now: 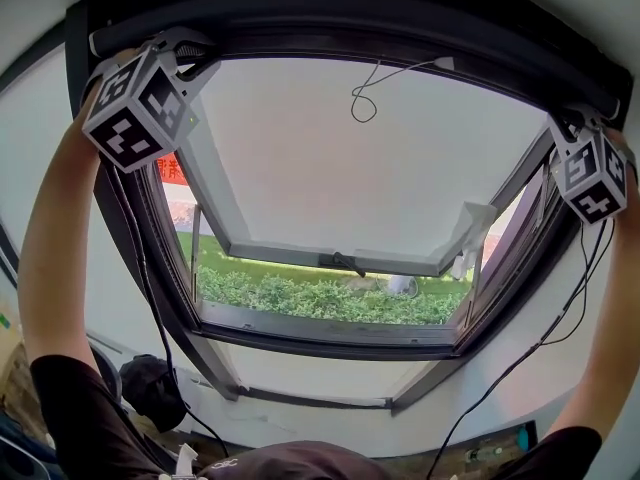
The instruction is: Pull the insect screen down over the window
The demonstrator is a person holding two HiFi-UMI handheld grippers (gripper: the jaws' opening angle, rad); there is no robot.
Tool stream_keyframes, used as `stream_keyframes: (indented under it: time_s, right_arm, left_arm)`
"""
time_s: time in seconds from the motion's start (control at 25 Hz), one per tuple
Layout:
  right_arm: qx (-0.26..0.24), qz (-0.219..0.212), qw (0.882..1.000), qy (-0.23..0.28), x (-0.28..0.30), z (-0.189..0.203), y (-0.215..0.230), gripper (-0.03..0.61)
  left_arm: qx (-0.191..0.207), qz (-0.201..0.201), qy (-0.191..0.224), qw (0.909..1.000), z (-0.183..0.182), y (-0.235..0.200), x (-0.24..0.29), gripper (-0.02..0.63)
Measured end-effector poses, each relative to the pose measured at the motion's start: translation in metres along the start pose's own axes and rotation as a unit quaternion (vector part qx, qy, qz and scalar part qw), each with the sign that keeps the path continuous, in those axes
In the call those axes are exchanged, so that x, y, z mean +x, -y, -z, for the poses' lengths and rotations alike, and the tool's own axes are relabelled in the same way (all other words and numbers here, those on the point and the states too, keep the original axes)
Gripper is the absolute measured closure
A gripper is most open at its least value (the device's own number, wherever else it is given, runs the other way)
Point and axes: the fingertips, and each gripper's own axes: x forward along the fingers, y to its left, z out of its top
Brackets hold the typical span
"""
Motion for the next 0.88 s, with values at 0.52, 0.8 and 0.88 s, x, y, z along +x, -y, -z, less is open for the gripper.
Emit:
stream_keyframes:
  time_s: [0.52, 0.8, 0.88]
  right_arm:
    - [0.0, -0.048, 0.998, -0.027, 0.0, 0.004, -0.01, 0.549]
    - [0.007, -0.096, 0.995, -0.028, -0.003, 0.007, -0.039, 0.548]
    - [0.006, -0.105, 0.994, -0.03, -0.005, 0.009, -0.051, 0.548]
  left_arm:
    - [0.043, 0.032, -0.023, 0.9983, 0.0, 0.008, -0.002, 0.583]
    - [0.037, 0.08, -0.022, 0.9959, 0.006, 0.034, -0.004, 0.584]
    - [0.034, 0.088, -0.018, 0.9953, 0.007, 0.046, -0.004, 0.584]
